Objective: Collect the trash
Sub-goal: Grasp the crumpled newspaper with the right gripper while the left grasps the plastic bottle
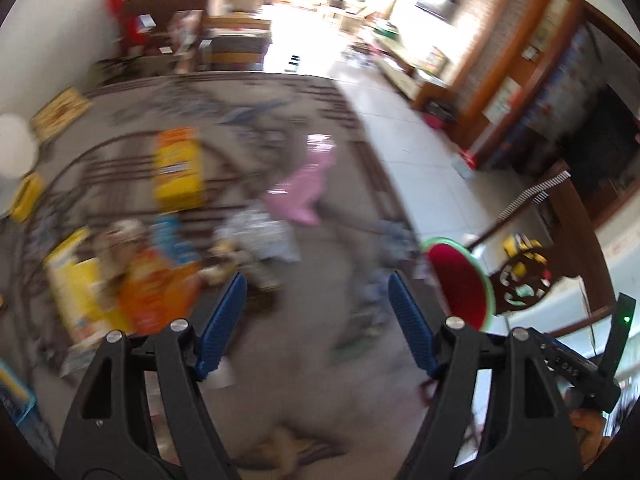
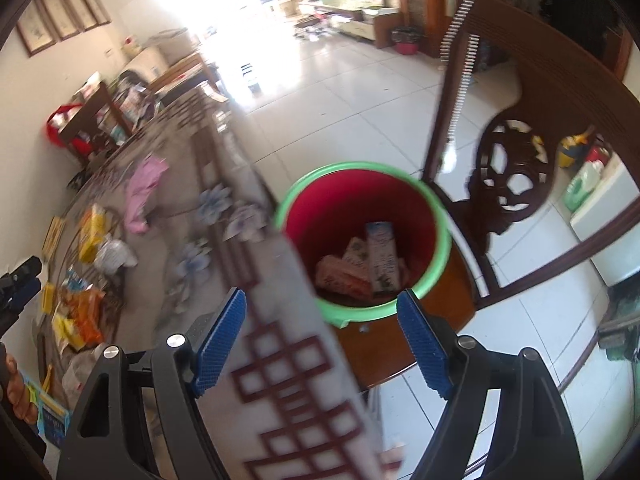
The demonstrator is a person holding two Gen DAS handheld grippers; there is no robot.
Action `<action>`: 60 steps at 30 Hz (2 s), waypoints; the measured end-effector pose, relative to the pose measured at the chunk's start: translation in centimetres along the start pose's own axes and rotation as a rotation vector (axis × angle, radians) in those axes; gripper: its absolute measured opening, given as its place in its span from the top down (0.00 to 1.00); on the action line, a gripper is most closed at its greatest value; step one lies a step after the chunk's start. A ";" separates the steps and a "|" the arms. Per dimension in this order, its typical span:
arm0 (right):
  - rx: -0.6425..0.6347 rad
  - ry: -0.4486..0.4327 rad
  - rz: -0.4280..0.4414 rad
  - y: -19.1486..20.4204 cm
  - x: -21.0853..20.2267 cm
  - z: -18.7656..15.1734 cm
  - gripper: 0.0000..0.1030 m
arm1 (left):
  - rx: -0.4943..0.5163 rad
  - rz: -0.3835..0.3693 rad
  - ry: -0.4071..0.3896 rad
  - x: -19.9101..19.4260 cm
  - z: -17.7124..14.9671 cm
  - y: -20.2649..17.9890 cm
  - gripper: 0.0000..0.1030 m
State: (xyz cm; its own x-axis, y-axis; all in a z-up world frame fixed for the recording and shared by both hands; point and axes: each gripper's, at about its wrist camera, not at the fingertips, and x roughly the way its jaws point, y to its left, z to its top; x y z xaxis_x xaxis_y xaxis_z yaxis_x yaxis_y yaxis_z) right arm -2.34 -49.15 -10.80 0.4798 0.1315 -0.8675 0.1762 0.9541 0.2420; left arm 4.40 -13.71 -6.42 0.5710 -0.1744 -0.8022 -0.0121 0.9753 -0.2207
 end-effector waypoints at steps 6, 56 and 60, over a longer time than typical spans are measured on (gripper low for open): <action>-0.171 0.081 0.090 8.4 1.6 -2.8 0.25 | -0.126 0.136 -0.055 -4.1 -1.7 9.1 0.31; -0.287 0.261 0.270 23.9 4.1 -12.2 0.59 | 0.428 -0.028 0.372 7.6 -9.2 12.0 0.26; -0.294 0.259 0.267 24.3 4.3 -11.9 0.58 | 0.374 -0.046 0.389 8.0 -9.5 12.0 0.34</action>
State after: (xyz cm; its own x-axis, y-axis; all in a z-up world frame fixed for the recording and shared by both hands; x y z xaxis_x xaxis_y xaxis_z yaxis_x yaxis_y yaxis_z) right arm -6.24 -22.22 -13.86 0.2383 0.4093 -0.8808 -0.1930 0.9087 0.3701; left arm 1.02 -4.72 -20.69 0.2170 -0.1863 -0.9582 0.3391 0.9349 -0.1050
